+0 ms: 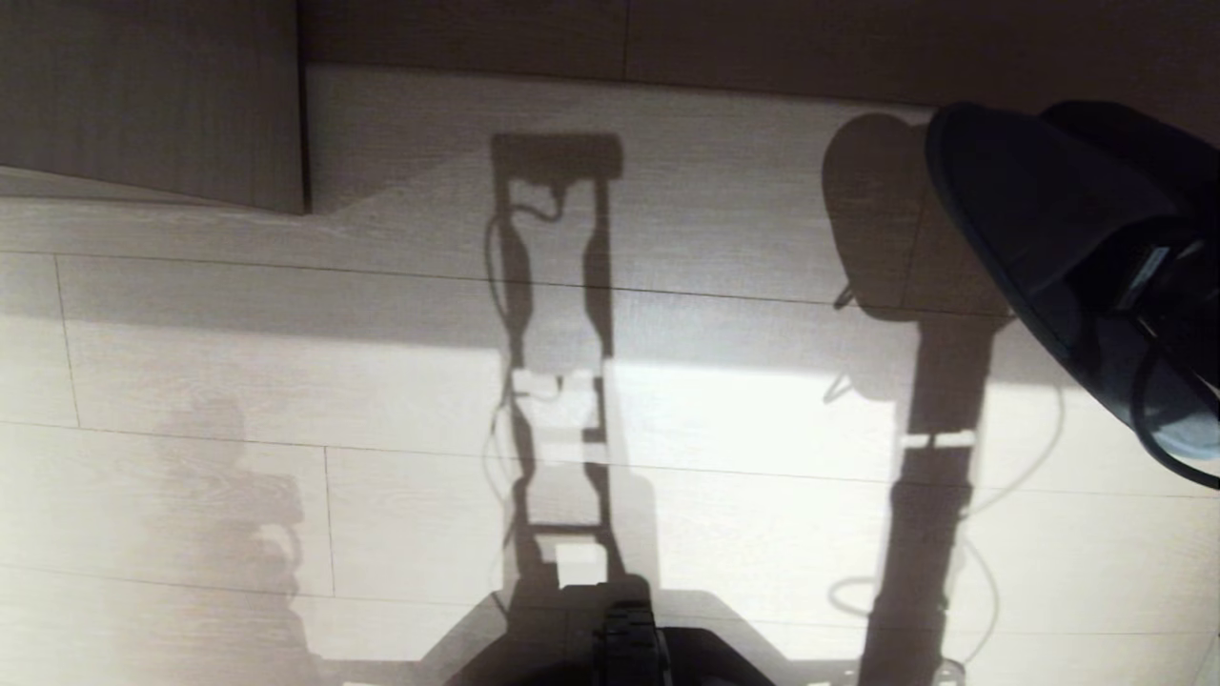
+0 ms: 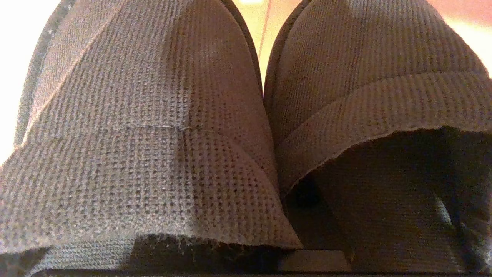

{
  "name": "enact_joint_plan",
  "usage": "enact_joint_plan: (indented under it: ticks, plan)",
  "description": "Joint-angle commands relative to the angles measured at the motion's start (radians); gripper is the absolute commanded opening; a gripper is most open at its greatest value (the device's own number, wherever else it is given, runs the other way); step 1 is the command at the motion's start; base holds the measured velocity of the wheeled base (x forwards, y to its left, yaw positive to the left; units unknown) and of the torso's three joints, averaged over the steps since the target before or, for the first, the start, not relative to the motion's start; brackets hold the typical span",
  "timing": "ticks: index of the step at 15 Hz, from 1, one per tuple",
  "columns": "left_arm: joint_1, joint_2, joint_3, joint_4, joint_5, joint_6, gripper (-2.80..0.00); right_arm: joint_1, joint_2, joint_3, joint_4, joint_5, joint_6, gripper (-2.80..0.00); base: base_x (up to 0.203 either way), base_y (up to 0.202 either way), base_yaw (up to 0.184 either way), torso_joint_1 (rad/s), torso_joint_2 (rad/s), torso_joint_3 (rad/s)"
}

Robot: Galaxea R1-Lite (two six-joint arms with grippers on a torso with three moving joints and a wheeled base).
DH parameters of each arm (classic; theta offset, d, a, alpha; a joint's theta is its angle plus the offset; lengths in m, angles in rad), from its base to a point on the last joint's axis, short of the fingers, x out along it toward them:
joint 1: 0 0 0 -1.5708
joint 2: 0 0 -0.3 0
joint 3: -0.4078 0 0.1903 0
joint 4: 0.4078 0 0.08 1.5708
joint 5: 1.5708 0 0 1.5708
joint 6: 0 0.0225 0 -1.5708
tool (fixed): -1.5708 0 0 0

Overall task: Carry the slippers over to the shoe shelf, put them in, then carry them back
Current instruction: Place the slippers on the floor

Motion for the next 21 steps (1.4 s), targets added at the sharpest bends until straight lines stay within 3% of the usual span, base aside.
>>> enact_joint_plan:
  ticks: [1, 5, 9, 11, 14, 15, 21]
  plan:
    - [0.0, 0.0, 0.002, 0.0, 0.0, -0.001, -2.8, 0.0, 0.151, -0.022, -0.161, 0.0, -0.002, -2.8, 0.0, 0.0, 0.0, 0.0, 0.0, 0.0]
    - [0.0, 0.0, 0.002, 0.0, 0.0, -0.001, -2.8, 0.0, 0.313, 0.065, -0.478, -0.01, -0.001, -2.8, 0.0, 0.0, 0.0, 0.0, 0.0, 0.0]
    - [0.0, 0.0, 0.002, 0.0, 0.0, -0.001, -2.8, 0.005, 0.458, 0.079, -0.666, -0.067, -0.008, -2.8, 0.0, 0.0, 0.0, 0.0, 0.0, 0.0]
    - [0.0, 0.0, 0.002, 0.0, 0.0, -0.001, -2.8, 0.033, 0.498, 0.053, -0.712, -0.174, 0.0, -2.8, 0.0, 0.0, 0.0, 0.0, 0.0, 0.0]
    - [0.0, 0.0, 0.002, 0.0, 0.0, -0.001, -2.8, 0.058, 0.524, 0.038, -0.738, -0.199, 0.026, -2.8, 0.0, 0.0, 0.0, 0.0, 0.0, 0.0]
    - [0.0, 0.0, 0.002, 0.0, 0.0, -0.001, -2.8, 0.058, 0.524, 0.038, -0.738, -0.199, 0.026, 0.0, 0.0, 0.0, 0.0, 0.0, 0.0, 0.0]
    - [0.0, 0.0, 0.002, -0.002, 0.0, -0.001, -2.8, 0.059, 0.538, 0.087, -0.737, -0.199, 0.015, 0.0, 0.0, 0.0, 0.0, 0.0, 0.0, 0.0]
